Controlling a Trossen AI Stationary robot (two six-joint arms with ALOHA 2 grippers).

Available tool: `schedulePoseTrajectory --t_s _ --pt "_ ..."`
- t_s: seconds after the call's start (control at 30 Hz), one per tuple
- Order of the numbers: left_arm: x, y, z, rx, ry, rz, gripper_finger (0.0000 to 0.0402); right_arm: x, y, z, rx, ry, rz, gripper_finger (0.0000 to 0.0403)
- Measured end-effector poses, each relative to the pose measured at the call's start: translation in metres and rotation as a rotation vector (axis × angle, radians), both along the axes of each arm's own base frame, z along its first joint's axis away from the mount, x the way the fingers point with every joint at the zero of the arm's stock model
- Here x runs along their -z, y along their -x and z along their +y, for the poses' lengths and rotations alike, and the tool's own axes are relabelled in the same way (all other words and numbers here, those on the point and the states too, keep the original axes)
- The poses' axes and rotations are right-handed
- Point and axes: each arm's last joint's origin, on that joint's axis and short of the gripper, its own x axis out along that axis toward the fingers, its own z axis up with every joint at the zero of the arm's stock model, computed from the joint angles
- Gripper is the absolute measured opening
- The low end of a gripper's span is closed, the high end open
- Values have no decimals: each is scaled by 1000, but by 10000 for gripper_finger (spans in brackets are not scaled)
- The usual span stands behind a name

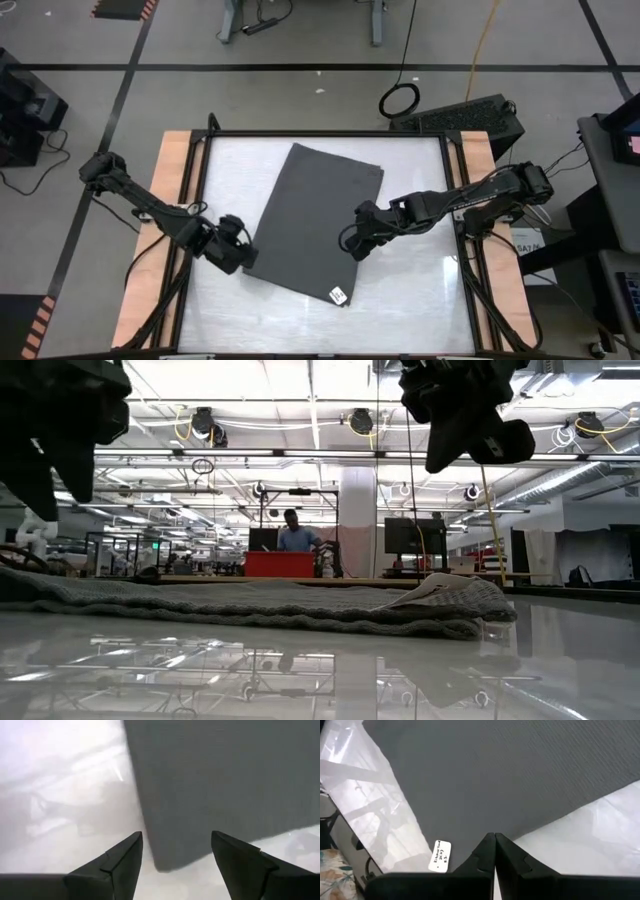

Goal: Roll towel into tight, uniform cylinder
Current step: Roll the gray towel

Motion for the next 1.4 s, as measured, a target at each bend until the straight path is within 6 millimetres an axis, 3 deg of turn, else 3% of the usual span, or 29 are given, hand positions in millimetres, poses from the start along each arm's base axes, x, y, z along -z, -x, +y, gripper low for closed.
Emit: schedulePoseTrajectory --t_s 0.2,0.47,0.67,1.27,1.4 --pt "8 1 -1 32 43 62 246 0 0 0 -4 3 1 0" --pt "52 10 4 -6 161 77 306 0 -1 0 -14 29 -11 0" --pt "54 8 2 37 158 13 316 0 0 2 -19 27 -13 0" --pt "76 -11 -10 103 166 15 237 -1 -1 3 1 27 -26 0" --pt "77 -10 -10 94 163 27 203 -2 -3 2 30 35 -48 0"
